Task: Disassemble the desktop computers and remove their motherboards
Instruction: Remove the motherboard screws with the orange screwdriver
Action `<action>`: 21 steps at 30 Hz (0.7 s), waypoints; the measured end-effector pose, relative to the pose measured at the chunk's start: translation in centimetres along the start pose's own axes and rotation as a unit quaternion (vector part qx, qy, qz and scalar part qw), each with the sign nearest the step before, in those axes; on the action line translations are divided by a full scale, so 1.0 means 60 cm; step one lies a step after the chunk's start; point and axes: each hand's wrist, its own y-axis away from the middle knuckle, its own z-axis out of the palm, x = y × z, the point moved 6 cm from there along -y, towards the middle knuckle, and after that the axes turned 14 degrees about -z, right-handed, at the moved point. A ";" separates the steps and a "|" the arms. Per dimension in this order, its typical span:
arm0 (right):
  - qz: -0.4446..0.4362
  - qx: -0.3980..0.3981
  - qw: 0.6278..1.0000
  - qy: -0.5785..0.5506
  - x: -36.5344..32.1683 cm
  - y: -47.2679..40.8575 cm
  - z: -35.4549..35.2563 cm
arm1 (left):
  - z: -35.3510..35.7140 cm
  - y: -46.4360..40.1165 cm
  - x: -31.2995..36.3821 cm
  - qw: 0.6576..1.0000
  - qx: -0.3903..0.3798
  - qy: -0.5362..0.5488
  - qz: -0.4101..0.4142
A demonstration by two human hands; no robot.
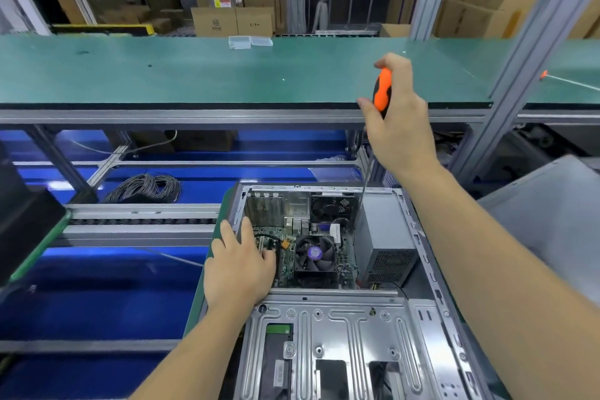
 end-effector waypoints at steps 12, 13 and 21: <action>0.071 -0.030 0.997 -0.016 0.072 0.069 0.052 | -0.001 -0.002 0.003 1.000 0.000 -0.017 -0.005; 0.073 -0.026 0.997 -0.020 0.074 0.071 0.054 | -0.001 -0.002 0.004 1.000 -0.001 -0.019 -0.005; 0.074 -0.024 0.997 -0.022 0.080 0.084 0.065 | -0.002 -0.001 0.003 1.000 -0.003 -0.014 -0.008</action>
